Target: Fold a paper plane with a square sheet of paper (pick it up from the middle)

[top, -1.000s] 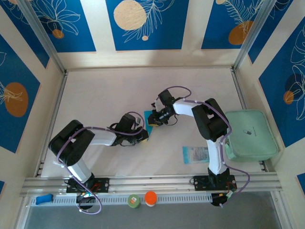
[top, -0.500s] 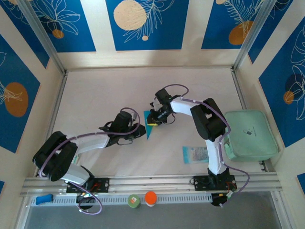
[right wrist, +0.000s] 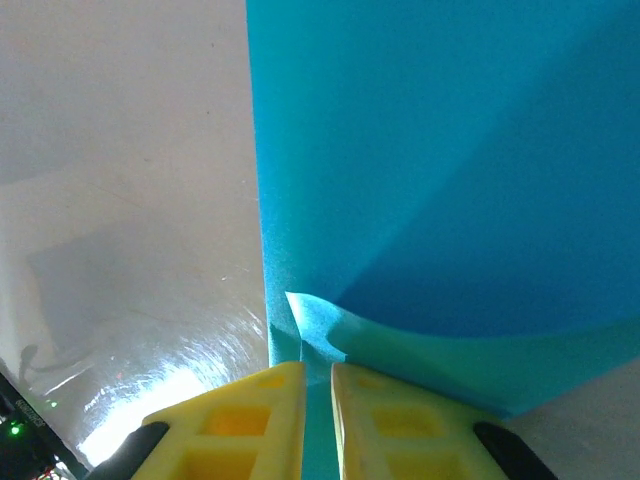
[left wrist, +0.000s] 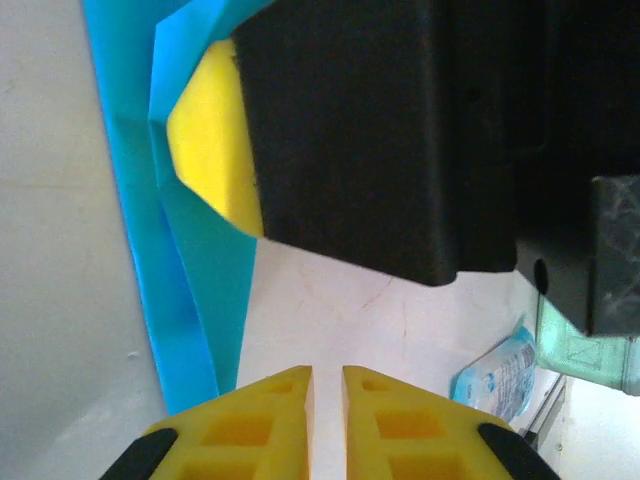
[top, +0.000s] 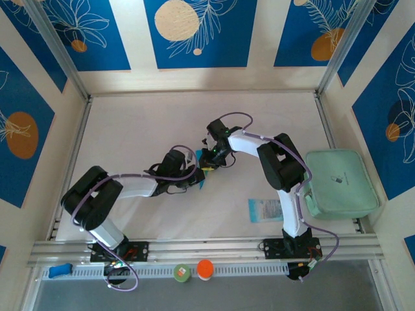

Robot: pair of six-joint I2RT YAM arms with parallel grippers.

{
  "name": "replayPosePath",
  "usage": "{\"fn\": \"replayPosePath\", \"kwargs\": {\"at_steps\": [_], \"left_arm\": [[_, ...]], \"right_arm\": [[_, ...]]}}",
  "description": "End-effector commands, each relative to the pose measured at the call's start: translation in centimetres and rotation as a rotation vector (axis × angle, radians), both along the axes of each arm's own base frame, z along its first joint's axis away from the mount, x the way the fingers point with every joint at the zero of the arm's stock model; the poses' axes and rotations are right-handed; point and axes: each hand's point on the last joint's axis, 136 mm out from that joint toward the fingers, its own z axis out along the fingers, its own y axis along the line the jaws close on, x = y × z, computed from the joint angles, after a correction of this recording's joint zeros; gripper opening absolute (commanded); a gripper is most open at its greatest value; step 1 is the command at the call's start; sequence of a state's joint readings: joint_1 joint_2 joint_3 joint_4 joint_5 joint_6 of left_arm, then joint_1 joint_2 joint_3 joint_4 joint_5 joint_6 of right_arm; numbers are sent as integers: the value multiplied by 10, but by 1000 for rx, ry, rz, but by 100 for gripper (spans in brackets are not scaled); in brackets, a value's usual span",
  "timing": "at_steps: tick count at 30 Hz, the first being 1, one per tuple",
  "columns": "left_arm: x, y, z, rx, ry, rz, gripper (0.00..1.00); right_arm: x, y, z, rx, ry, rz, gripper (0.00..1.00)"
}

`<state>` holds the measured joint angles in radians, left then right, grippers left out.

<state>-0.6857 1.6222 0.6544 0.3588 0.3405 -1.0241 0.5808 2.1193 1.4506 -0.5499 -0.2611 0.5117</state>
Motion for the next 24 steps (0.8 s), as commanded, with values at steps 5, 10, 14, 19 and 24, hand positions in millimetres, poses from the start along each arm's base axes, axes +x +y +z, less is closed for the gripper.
{"fn": "replayPosePath", "kwargs": {"at_steps": [5, 10, 14, 19, 24], "left_arm": [[-2, -14, -4, -33, 32, -23, 15], [-4, -12, -13, -22, 49, -19, 15], [-6, -8, -19, -4, 57, -8, 15], [-8, -3, -27, 15, 67, 4, 15], [-10, 1, -31, 30, 70, 15, 14]], "right_arm": [[-11, -7, -15, -79, 71, -17, 17], [-9, -4, -9, -70, 67, -17, 17], [-8, -3, -2, -60, 59, -19, 18], [-5, 2, 12, -27, 39, -13, 21], [-1, 8, 35, 33, -6, -6, 23]]}}
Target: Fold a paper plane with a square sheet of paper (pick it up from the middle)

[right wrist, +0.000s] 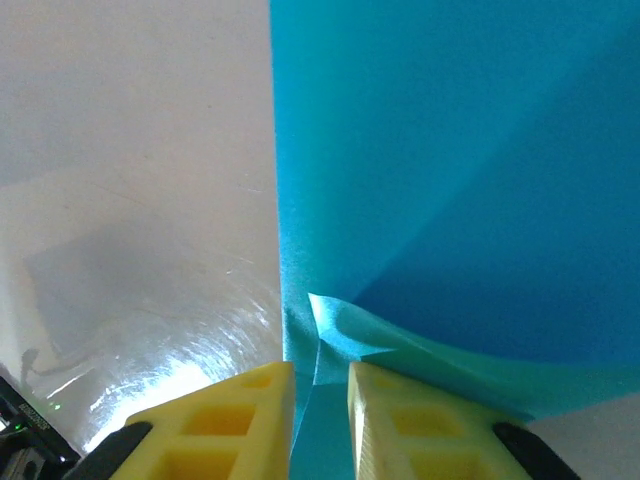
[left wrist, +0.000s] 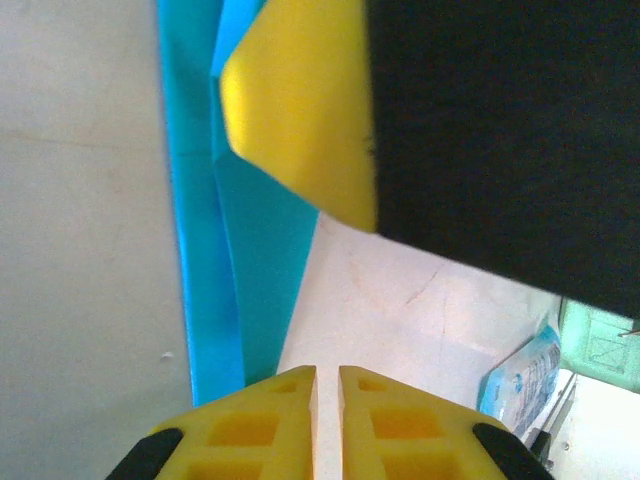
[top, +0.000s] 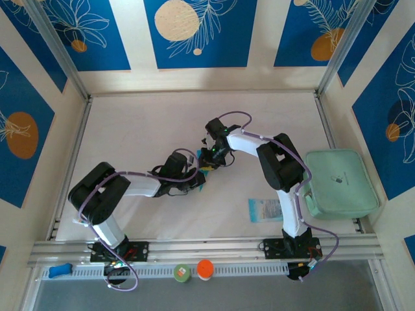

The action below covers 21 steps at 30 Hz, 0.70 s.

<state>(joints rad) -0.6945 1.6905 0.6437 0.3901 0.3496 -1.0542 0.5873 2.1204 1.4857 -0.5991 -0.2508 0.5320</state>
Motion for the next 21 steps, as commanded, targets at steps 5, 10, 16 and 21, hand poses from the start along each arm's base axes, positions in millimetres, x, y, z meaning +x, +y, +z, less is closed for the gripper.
{"fn": "replayPosePath", "kwargs": {"at_steps": [5, 10, 16, 21], "left_arm": [[-3, 5, -8, 20, 4, 22, 13], [-3, 6, -7, 21, 0, 27, 13], [-3, 7, -7, 20, -2, 28, 13], [-3, 9, -9, 25, 2, 35, 13]], "right_arm": [[5, 5, 52, 102, -78, -6, 27], [13, -18, 54, 41, -141, -60, 31], [20, -56, 32, -106, -171, -122, 41], [21, -58, 23, -170, -183, -78, 50]]}}
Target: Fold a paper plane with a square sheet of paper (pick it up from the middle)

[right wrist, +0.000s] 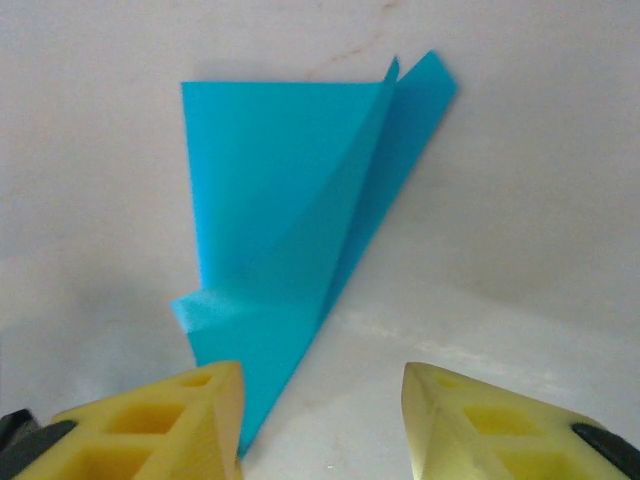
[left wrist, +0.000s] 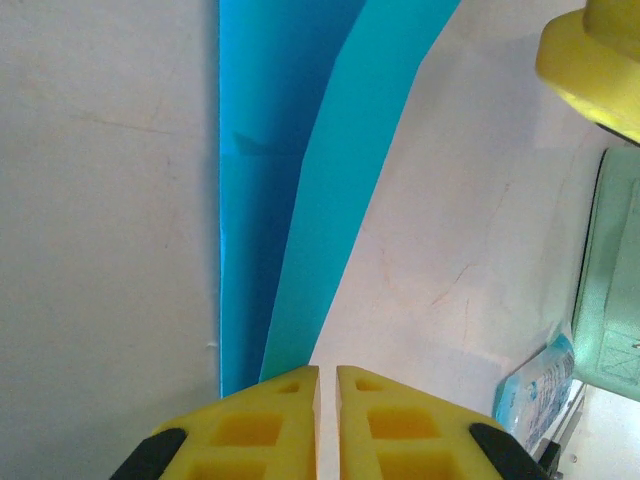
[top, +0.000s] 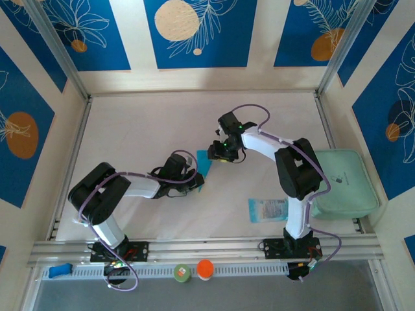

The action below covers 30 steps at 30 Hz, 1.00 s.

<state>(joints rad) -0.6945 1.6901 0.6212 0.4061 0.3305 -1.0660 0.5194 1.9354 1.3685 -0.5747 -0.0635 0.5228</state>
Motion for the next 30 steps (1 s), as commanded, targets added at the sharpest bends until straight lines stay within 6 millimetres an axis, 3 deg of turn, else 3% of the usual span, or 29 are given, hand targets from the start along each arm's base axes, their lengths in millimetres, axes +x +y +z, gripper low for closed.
{"fn": "replayPosePath", "kwargs": {"at_steps": [1, 15, 30], "left_arm": [[-2, 4, -4, 16, -3, 12, 13], [-1, 4, -4, 2, -1, 18, 13], [-3, 7, -7, 1, 3, 21, 13]], "right_arm": [[-2, -2, -10, -81, -3, 40, 52], [-12, 21, -42, -151, 52, 153, 60], [-24, 7, -85, -351, 130, 149, 66]]}}
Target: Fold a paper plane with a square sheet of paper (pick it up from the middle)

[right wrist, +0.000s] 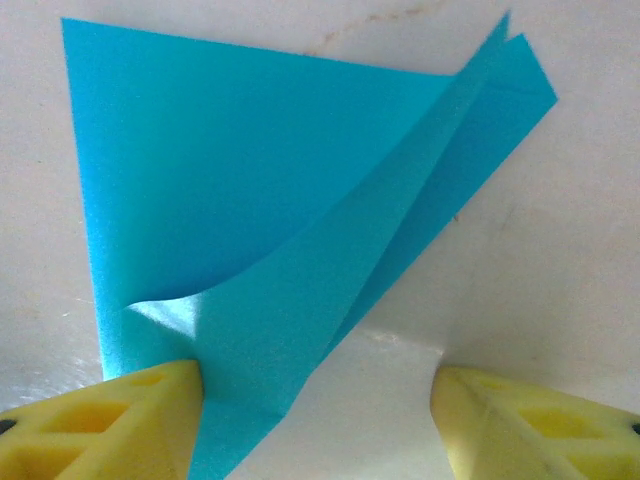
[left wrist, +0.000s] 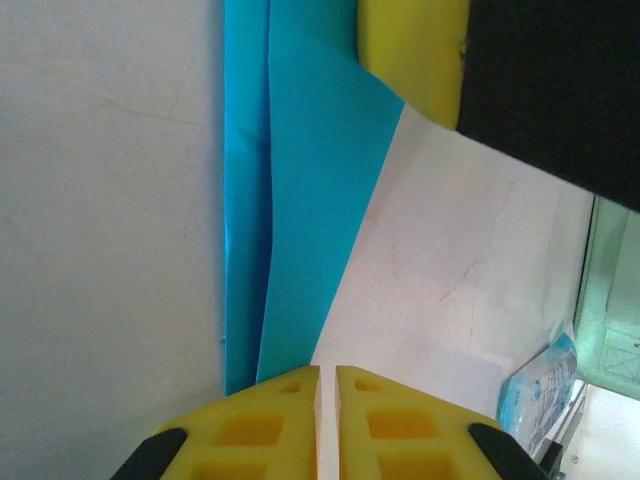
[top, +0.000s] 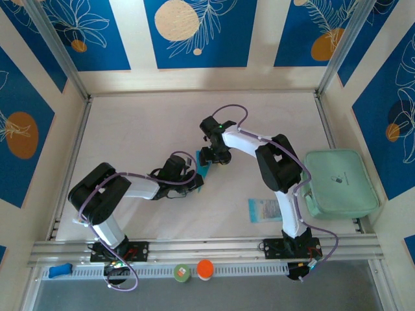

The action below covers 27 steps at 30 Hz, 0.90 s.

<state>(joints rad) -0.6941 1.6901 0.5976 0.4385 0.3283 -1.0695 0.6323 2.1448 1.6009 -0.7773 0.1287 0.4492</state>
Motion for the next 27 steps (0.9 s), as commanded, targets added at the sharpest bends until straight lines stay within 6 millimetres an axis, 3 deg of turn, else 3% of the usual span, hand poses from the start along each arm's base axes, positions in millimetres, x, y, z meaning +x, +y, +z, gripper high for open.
{"fn": "replayPosePath", "kwargs": {"at_steps": [1, 27], "left_arm": [[-1, 4, -5, 7, 8, 17, 13], [-9, 12, -16, 41, 44, 22, 13]], "right_arm": [[-21, -12, -49, -109, 102, 1, 66], [-31, -29, -83, -321, 164, 29, 68]]}}
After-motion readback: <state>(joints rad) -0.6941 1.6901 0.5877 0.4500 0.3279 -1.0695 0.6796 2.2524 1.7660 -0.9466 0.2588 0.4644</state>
